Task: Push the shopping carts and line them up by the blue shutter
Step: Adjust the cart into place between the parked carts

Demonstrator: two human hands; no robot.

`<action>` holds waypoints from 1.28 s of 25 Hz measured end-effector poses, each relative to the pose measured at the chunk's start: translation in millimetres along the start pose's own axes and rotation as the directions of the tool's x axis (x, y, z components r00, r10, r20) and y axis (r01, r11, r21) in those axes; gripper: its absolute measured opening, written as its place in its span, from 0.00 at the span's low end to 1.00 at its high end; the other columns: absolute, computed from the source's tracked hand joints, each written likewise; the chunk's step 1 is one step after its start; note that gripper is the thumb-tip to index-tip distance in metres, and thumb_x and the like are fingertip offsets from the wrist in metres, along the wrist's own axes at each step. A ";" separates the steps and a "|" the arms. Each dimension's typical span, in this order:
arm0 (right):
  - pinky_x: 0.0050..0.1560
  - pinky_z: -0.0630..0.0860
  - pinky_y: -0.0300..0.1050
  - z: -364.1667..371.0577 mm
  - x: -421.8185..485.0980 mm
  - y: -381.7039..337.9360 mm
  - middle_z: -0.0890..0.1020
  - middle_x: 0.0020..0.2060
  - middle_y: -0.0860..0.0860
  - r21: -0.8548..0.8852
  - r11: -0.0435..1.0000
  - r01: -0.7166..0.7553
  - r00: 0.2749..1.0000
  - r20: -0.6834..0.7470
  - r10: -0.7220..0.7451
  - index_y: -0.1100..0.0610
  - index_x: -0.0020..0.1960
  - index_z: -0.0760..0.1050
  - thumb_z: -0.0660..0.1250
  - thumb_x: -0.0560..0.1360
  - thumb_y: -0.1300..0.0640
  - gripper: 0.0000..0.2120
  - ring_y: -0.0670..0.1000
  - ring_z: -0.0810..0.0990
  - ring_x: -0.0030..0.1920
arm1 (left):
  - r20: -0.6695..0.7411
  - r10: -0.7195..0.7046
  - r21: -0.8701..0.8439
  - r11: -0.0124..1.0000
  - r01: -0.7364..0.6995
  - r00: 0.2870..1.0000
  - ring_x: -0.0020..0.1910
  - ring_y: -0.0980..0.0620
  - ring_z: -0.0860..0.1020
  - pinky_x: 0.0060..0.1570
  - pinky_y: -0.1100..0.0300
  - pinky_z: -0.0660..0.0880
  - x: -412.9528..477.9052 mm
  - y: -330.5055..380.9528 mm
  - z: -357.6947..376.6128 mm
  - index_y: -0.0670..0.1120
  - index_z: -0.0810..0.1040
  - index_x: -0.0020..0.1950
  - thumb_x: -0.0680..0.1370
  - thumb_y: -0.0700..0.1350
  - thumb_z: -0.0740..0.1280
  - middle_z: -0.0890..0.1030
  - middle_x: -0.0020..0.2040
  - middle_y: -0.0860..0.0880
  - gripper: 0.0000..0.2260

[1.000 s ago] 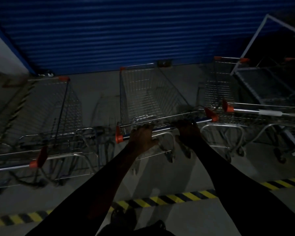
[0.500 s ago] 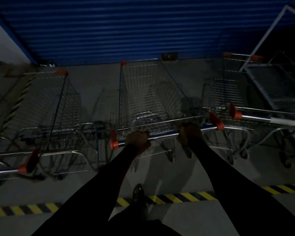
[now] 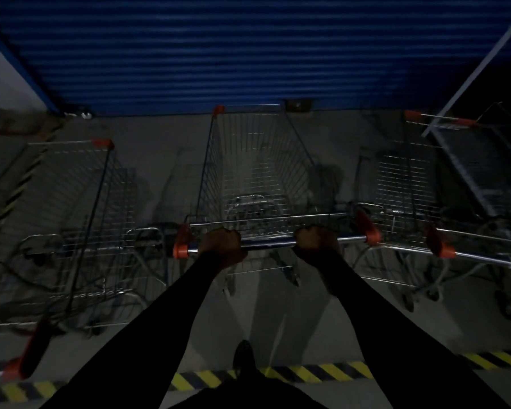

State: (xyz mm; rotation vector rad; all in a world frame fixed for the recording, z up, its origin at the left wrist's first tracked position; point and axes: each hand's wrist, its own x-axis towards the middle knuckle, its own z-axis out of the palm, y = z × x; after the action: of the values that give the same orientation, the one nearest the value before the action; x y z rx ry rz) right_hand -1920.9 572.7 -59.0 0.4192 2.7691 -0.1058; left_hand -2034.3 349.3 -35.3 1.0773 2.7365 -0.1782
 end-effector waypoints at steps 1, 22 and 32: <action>0.31 0.74 0.46 -4.8 8.4 -4.7 0.78 0.28 0.55 0.015 1.000 0.018 1.000 -0.015 -0.018 0.56 0.34 0.74 0.61 0.64 0.50 0.10 0.58 0.78 0.29 | 0.034 -0.022 -0.016 1.000 0.023 0.999 0.49 0.40 0.80 0.47 0.54 0.74 9.8 -6.8 -2.3 0.46 0.78 0.51 0.69 0.61 0.57 0.82 0.50 0.43 0.23; 0.31 0.70 0.38 -103.5 210.4 -38.6 0.76 0.23 0.50 0.106 0.990 0.092 0.963 -0.263 -0.061 0.55 0.26 0.73 0.57 0.61 0.51 0.11 0.52 0.75 0.24 | -0.070 -0.014 -0.001 1.000 0.014 0.997 0.23 0.44 0.76 0.24 0.57 0.73 197.1 -132.3 -17.0 0.45 0.77 0.30 0.60 0.53 0.63 0.76 0.25 0.45 0.12; 0.30 0.74 0.39 -92.4 231.1 -41.8 0.80 0.25 0.51 -0.117 0.990 0.074 0.974 -0.206 -0.097 0.54 0.29 0.75 0.71 0.56 0.44 0.14 0.53 0.80 0.26 | 0.012 0.022 -0.008 1.000 -0.022 1.000 0.35 0.40 0.81 0.35 0.52 0.76 203.3 -148.9 -22.8 0.44 0.80 0.40 0.66 0.55 0.67 0.81 0.35 0.43 0.14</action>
State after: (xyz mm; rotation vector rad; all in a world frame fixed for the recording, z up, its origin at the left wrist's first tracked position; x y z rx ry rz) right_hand -2170.6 607.6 -49.6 0.2985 2.9850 0.0736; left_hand -2284.9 379.5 -52.7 1.1003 2.7111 -0.1704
